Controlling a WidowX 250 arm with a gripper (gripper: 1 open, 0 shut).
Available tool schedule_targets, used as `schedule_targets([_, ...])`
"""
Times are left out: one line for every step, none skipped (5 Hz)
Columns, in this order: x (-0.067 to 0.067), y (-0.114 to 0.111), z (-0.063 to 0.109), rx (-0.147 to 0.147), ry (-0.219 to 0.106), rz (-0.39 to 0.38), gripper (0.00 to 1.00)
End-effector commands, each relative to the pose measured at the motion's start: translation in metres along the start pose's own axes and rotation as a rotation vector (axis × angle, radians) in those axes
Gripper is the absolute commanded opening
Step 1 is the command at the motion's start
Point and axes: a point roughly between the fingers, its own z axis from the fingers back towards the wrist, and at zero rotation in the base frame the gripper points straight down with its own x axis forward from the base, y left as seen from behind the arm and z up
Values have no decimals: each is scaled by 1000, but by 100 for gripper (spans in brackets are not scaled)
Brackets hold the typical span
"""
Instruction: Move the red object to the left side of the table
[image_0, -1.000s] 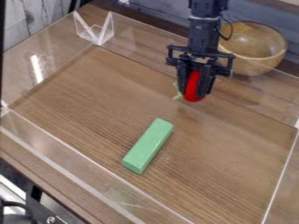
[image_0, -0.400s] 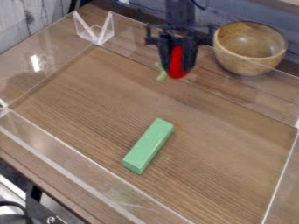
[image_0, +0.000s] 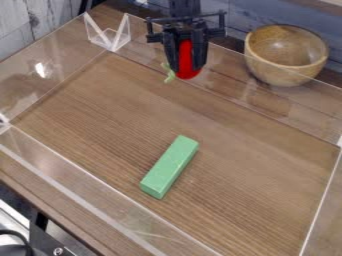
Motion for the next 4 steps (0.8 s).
schedule_targets([-7,1,25,-27,-98,49,0])
schedule_targets([-4,11,23,-41,-100,107,0])
schedule_targets([0,21,20,-62,-105,176,0])
schedule_targets([4,30,16,-70,-107,215,0])
